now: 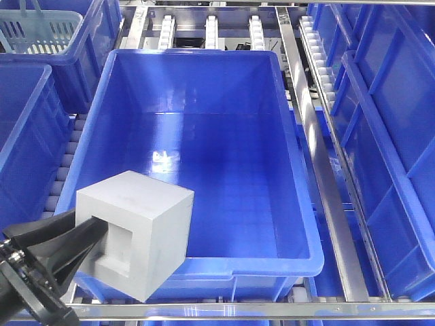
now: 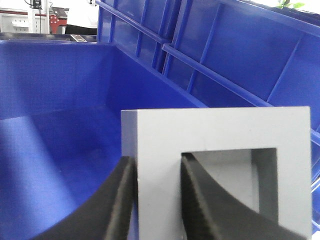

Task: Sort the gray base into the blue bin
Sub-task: 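Approach the empty blue bin and position the held block above it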

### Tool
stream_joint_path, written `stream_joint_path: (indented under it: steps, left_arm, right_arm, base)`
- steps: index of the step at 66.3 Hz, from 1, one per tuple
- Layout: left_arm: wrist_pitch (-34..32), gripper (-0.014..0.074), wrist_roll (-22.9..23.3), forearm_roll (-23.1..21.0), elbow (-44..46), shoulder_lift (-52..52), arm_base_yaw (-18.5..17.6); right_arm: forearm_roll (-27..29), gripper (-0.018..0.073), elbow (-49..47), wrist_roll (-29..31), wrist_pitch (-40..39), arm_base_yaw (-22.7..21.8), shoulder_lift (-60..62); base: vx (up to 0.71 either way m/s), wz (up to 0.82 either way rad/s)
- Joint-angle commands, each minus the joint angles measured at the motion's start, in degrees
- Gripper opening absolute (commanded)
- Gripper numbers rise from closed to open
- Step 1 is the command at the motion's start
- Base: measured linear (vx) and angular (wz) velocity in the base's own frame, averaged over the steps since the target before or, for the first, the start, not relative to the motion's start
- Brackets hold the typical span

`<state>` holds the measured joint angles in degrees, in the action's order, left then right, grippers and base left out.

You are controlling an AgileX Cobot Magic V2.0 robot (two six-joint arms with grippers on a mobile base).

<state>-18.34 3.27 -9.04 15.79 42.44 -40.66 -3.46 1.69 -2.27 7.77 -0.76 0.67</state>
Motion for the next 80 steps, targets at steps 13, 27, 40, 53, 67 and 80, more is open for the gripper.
stream_joint_path:
  steps: [13, 27, 40, 53, 67, 80]
  left_arm:
    - [-6.39, -0.0006, 0.15, -0.19, 1.90, -0.50, -0.16]
    - [-6.39, -0.0006, 0.15, -0.19, 1.90, -0.50, -0.16]
    - [-6.39, -0.0006, 0.15, -0.19, 1.90, -0.50, -0.16]
    - [-6.39, -0.0006, 0.15, -0.19, 1.90, -0.50, -0.16]
    - [-6.93, -0.0006, 0.15, -0.19, 1.90, -0.50, -0.16]
    - [-6.04, -0.0005, 0.15, -0.19, 1.90, -0.50, -0.10]
  right_arm:
    - [-0.32, -0.0009, 0.88, 0.37, -4.50, -0.23, 0.67]
    - [-0.32, -0.0009, 0.88, 0.37, -4.50, -0.23, 0.67]
    - [-0.32, -0.0009, 0.88, 0.37, -4.50, -0.23, 0.67]
    - [-0.32, -0.0009, 0.88, 0.37, -4.50, -0.23, 0.67]
    - [-0.32, -0.0009, 0.88, 0.37, -4.50, -0.23, 0.67]
    - [-0.32, -0.0009, 0.88, 0.37, -4.50, -0.23, 0.67]
  base:
    - [0.00, 0.00]
    - [0.00, 0.00]
    - [0.00, 0.00]
    - [0.00, 0.00]
    - [0.00, 0.00]
    - [0.00, 0.00]
